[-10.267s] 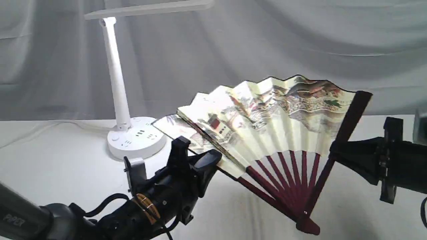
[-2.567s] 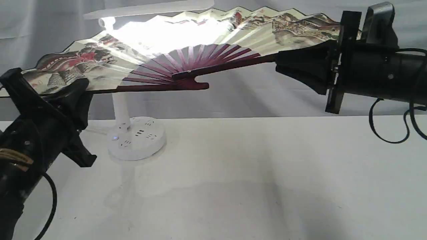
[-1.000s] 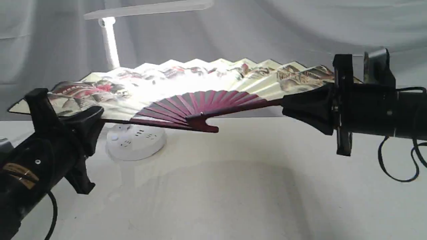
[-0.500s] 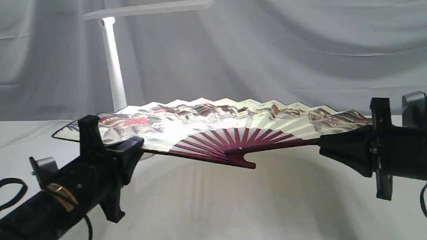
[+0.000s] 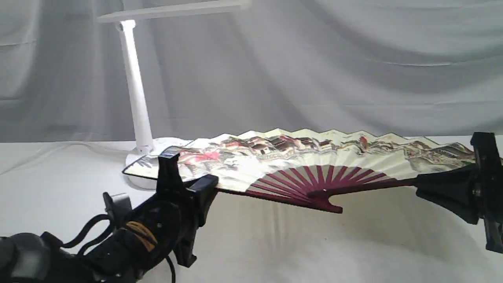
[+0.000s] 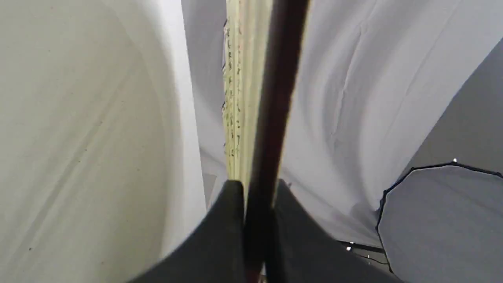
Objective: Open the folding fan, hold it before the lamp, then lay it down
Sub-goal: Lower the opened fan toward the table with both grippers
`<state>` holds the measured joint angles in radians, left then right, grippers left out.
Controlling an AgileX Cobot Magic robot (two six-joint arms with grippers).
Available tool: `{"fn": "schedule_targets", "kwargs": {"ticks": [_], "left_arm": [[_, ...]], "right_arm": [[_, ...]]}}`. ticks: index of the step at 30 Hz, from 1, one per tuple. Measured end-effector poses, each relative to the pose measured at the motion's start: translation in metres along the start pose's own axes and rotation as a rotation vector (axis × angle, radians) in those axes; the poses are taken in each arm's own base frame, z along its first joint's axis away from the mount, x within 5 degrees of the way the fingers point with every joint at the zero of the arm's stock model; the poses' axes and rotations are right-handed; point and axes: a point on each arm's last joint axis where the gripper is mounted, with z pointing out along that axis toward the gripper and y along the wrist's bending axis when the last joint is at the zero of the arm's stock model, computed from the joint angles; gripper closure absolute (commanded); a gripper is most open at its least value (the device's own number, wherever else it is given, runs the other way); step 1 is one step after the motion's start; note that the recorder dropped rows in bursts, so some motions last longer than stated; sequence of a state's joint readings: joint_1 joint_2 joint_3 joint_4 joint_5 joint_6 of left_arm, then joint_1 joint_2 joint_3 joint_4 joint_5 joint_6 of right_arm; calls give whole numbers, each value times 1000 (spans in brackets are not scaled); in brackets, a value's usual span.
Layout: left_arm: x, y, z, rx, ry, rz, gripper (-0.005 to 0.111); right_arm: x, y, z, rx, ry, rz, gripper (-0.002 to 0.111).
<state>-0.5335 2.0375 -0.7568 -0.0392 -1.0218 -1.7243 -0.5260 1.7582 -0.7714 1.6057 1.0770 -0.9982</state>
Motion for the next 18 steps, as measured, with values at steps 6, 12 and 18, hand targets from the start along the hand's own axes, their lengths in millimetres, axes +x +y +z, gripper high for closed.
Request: {"fn": "schedule_targets", "kwargs": {"ticks": [6, 12, 18], "left_arm": [[-1, 16, 15, -24, 9, 4, 107], [-2, 26, 20, -45, 9, 7, 107], [-2, 26, 25, -49, 9, 21, 103]], "right_arm": [[-2, -9, 1, 63, -13, -1, 108], [-3, -31, 10, 85, -4, 64, 108], [-5, -45, 16, 77, -23, 68, 108]]}}
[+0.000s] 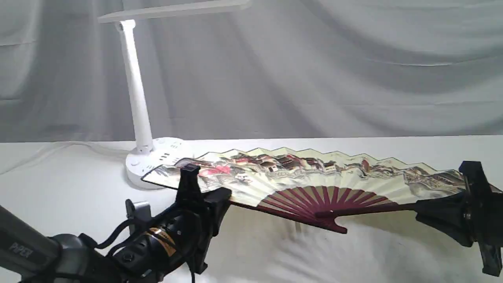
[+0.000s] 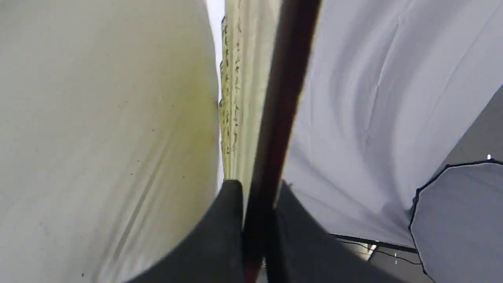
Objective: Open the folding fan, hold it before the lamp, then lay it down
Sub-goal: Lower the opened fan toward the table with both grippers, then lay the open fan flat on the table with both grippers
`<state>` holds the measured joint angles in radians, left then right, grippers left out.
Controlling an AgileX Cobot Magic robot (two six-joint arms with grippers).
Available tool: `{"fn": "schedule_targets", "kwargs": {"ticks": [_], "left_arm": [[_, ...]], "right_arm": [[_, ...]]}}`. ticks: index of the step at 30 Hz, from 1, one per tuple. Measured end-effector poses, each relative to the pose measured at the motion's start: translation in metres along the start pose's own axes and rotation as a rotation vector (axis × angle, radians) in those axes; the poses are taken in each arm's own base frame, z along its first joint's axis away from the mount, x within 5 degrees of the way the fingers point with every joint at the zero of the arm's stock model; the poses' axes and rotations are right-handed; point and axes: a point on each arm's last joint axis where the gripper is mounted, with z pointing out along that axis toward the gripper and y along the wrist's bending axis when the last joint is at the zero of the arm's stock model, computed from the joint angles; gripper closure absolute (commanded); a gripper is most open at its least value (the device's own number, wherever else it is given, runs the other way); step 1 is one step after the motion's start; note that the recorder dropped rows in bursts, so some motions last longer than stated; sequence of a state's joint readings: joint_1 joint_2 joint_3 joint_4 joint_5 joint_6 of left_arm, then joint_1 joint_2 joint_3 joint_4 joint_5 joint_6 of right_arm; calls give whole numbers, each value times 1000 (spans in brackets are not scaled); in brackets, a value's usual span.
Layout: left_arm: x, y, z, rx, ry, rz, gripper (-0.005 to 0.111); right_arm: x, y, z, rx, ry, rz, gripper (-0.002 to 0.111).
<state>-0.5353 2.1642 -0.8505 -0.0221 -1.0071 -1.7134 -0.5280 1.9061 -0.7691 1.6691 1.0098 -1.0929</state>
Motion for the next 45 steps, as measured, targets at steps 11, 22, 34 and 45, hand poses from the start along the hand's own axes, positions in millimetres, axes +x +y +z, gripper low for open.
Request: {"fn": "schedule_targets", "kwargs": {"ticks": [11, 22, 34, 45], "left_arm": [[-1, -1, 5, -29, -15, 41, 95], [-7, 6, 4, -121, -67, 52, 95], [-6, 9, 4, -152, -37, 171, 81], [2, 10, 4, -161, 54, 272, 36]], "right_arm": [[-4, -10, 1, 85, -46, -56, 108], [-11, -22, -4, 195, -99, -76, 108], [-10, -23, -4, 202, -92, -88, 108], [-9, -19, -3, 162, -76, -135, 108]]}}
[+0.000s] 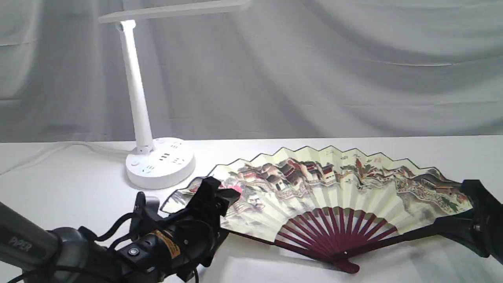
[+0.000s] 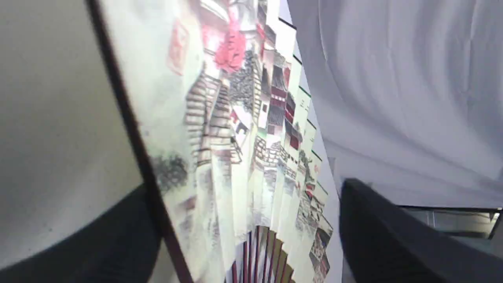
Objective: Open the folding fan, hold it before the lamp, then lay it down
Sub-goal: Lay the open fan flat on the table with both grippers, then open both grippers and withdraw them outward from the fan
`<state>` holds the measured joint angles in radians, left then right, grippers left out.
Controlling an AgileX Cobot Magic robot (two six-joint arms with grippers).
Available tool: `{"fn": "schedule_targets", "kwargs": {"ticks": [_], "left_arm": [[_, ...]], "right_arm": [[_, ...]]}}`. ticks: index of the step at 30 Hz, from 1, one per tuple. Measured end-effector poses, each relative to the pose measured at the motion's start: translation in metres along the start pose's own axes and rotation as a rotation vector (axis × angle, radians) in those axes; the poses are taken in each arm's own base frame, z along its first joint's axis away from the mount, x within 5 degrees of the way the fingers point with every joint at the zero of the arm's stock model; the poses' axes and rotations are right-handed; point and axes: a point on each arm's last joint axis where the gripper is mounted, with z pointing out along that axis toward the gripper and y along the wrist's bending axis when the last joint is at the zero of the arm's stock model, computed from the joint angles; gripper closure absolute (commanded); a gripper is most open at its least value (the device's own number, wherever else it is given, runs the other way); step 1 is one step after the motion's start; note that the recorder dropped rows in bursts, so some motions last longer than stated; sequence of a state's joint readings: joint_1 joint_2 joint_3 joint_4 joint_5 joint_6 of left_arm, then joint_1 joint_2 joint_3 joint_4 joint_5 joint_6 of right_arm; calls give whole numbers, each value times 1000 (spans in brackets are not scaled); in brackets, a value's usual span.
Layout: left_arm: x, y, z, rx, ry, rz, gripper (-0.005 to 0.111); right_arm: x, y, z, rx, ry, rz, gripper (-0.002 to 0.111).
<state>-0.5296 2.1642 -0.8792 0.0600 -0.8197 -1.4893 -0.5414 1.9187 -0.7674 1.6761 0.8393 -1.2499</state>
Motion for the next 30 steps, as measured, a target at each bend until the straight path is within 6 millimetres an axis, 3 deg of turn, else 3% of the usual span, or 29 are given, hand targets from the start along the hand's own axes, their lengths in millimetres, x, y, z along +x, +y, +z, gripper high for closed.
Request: {"fn": "schedule_targets", "kwargs": {"ticks": [6, 13, 20, 27, 30], "left_arm": [[2, -3, -2, -31, 33, 42, 36], [-14, -16, -15, -191, 21, 177, 36], [-17, -29, -29, -275, 43, 258, 36], [-19, -47, -49, -370, 96, 436, 36], [-22, -60, -63, -395, 106, 542, 42]], "right_arm": [[0, 0, 0, -2, 1, -12, 108], [0, 0, 0, -4, -2, -27, 108], [1, 3, 2, -10, 6, -42, 108], [27, 29, 29, -49, 113, -188, 108], [38, 43, 42, -55, 193, -288, 108]]}}
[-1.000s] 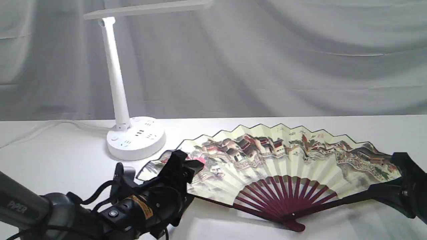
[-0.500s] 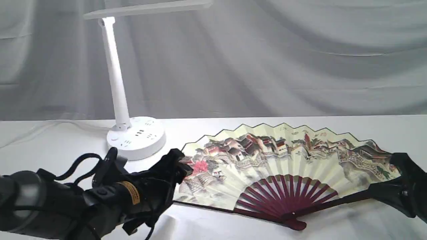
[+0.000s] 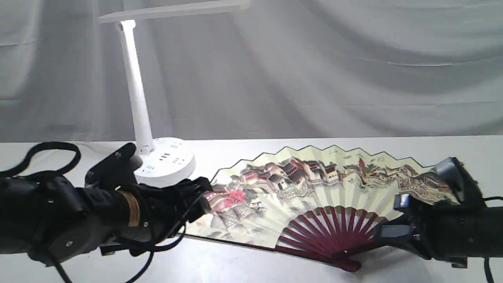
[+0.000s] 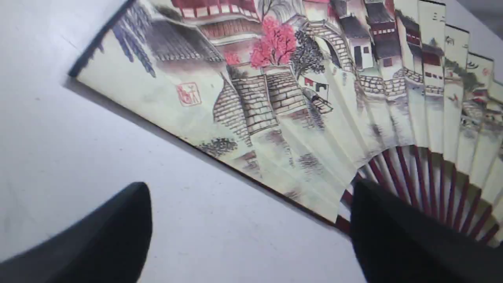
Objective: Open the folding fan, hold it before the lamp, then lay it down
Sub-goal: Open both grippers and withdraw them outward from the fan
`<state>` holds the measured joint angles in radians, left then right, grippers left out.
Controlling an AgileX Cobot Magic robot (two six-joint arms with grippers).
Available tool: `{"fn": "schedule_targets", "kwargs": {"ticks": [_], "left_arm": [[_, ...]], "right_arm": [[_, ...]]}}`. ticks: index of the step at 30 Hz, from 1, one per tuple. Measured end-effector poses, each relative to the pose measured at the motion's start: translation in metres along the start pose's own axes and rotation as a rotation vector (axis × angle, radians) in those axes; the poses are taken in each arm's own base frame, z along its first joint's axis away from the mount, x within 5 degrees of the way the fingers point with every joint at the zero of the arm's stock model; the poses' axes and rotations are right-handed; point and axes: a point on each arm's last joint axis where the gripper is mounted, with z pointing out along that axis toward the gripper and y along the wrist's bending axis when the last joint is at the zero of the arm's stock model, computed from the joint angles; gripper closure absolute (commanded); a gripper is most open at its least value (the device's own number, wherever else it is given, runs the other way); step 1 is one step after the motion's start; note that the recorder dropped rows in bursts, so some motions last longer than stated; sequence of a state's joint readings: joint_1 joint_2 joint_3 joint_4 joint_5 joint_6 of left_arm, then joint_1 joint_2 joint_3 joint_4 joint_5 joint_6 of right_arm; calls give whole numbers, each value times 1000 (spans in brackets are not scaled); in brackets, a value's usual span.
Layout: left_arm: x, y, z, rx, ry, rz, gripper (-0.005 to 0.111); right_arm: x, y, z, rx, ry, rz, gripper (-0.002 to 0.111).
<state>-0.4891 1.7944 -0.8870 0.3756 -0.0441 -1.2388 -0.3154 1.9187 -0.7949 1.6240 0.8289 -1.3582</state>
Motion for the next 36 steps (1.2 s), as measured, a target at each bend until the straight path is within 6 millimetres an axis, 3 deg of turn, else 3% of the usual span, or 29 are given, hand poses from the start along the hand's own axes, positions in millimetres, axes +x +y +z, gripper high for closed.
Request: {"fn": "schedule_targets", "kwargs": {"ticks": [2, 9, 14, 19, 29, 36], "left_arm": [[-5, -3, -14, -28, -11, 63, 52], [-26, -9, -69, -123, -104, 242, 107], [-39, -6, -105, -218, -179, 356, 107], [-58, 17, -131, -344, -186, 356, 107], [-70, 67, -147, -359, 89, 341, 107], [-80, 91, -157, -397, 114, 322, 107]], "right_arm": [[2, 8, 7, 3, 61, -37, 108], [7, 32, 18, 142, 248, -148, 108], [3, 47, 2, 273, 234, -197, 108], [0, 60, -26, 406, 214, -215, 108], [5, 76, -79, 664, 241, -257, 108], [11, 82, -98, 734, 298, -321, 108]]}}
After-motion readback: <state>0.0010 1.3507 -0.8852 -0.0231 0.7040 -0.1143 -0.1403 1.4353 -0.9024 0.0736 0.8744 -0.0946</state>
